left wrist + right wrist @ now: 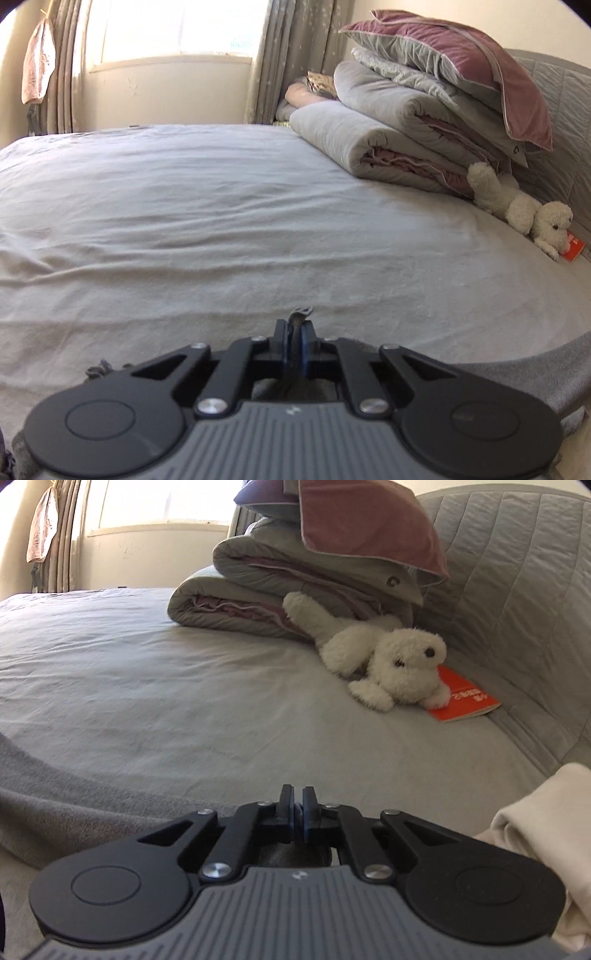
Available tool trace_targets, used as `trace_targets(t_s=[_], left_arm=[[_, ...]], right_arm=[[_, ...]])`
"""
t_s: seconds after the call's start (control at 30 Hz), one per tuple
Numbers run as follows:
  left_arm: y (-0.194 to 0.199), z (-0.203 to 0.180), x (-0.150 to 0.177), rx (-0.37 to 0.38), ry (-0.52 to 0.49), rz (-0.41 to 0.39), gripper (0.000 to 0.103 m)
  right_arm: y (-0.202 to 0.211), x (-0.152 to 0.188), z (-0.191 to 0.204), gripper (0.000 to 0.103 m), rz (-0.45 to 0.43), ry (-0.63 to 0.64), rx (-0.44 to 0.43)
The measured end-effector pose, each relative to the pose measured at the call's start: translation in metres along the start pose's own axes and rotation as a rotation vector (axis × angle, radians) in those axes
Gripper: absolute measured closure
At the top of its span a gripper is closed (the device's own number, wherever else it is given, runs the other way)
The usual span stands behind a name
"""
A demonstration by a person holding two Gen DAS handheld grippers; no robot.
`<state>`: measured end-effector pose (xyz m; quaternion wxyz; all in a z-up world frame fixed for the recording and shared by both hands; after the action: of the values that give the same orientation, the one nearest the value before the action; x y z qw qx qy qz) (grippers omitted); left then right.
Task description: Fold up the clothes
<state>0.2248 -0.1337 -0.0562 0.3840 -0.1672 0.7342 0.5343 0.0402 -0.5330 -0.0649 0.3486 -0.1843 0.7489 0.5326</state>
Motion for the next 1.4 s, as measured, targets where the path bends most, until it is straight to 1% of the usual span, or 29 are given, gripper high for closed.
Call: trace_targets(t_s=[0.07, 0.13, 0.2, 0.27, 0.37, 0.4, 0.47, 0.5, 0.57, 0.63, 0.77, 0.9, 0.97, 1.07, 1.13, 1.23, 1.3, 1.33, 1.37, 1.4], left_arm=[[0.0, 0.0, 0.0, -0.021, 0.022, -0.04, 0.099], [-0.002, -0.001, 0.001, -0.053, 0.037, -0.066, 0.099], [-0.012, 0.001, 0.001, -0.066, 0.053, -0.03, 0.099], [-0.022, 0.0, 0.001, -0.078, 0.042, 0.025, 0.098], [-0.024, -0.003, -0.001, -0.093, 0.021, 0.051, 0.095], [-0.023, -0.005, -0.002, -0.1, 0.009, 0.053, 0.093], [-0.015, -0.01, -0.003, -0.105, -0.018, 0.044, 0.084], [-0.011, -0.012, -0.002, -0.099, -0.026, 0.037, 0.081], [0.003, -0.021, 0.0, -0.054, -0.047, 0.019, 0.073], [0.016, -0.034, 0.005, 0.0, -0.071, 0.008, 0.067], [0.04, -0.071, 0.022, 0.153, -0.152, -0.006, 0.066], [0.062, -0.116, 0.045, 0.287, -0.287, -0.032, 0.066], [0.067, -0.139, 0.055, 0.336, -0.374, -0.029, 0.066], [0.064, -0.171, 0.071, 0.36, -0.52, -0.01, 0.066], [0.057, -0.188, 0.079, 0.353, -0.589, 0.002, 0.066], [0.043, -0.206, 0.087, 0.319, -0.645, 0.025, 0.066], [0.036, -0.212, 0.088, 0.305, -0.653, 0.035, 0.066], [0.033, -0.214, 0.087, 0.301, -0.653, 0.039, 0.066], [0.03, -0.216, 0.087, 0.297, -0.652, 0.046, 0.068], [0.028, -0.217, 0.086, 0.293, -0.651, 0.053, 0.071]], right_arm=[[-0.012, -0.003, 0.0, 0.098, 0.015, 0.002, 0.011], [-0.023, -0.006, -0.001, 0.098, 0.029, 0.005, 0.021], [-0.035, -0.009, -0.001, 0.098, 0.044, 0.007, 0.032], [-0.047, -0.013, -0.002, 0.098, 0.058, 0.009, 0.042], [-0.054, -0.013, -0.005, 0.097, 0.076, -0.015, 0.045], [-0.054, -0.012, -0.006, 0.091, 0.081, -0.03, 0.042], [-0.05, -0.011, -0.012, 0.084, 0.089, -0.068, 0.03], [-0.044, -0.011, -0.016, 0.08, 0.091, -0.095, 0.017], [-0.034, -0.01, -0.026, 0.074, 0.1, -0.146, -0.008], [-0.025, -0.006, -0.035, 0.074, 0.121, -0.205, -0.049], [-0.01, 0.007, -0.05, 0.074, 0.154, -0.332, -0.117], [0.007, 0.022, -0.056, 0.074, 0.139, -0.41, -0.15], [0.012, 0.029, -0.054, 0.074, 0.142, -0.42, -0.177], [0.011, 0.036, -0.047, 0.074, 0.156, -0.411, -0.231], [0.008, 0.036, -0.039, 0.074, 0.149, -0.39, -0.232], [-0.002, 0.03, -0.033, 0.074, 0.134, -0.38, -0.23], [-0.009, 0.027, -0.031, 0.072, 0.129, -0.388, -0.239], [-0.01, 0.026, -0.03, 0.075, 0.128, -0.381, -0.23], [-0.012, 0.025, -0.028, 0.089, 0.127, -0.371, -0.215], [-0.013, 0.024, -0.028, 0.097, 0.13, -0.363, -0.202]])
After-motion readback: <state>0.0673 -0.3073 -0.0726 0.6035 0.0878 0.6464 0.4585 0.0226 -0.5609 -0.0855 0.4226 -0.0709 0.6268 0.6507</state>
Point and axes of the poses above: each gripper's, at about its wrist camera, not at the fingertips, and y roughly against the way its jaws point, z to its left, x to its underside, the point moved 2 cm from there along -y, roughly the way its jaws point, and after that the axes turned 10 degrees about z, right-handed, at the moved point
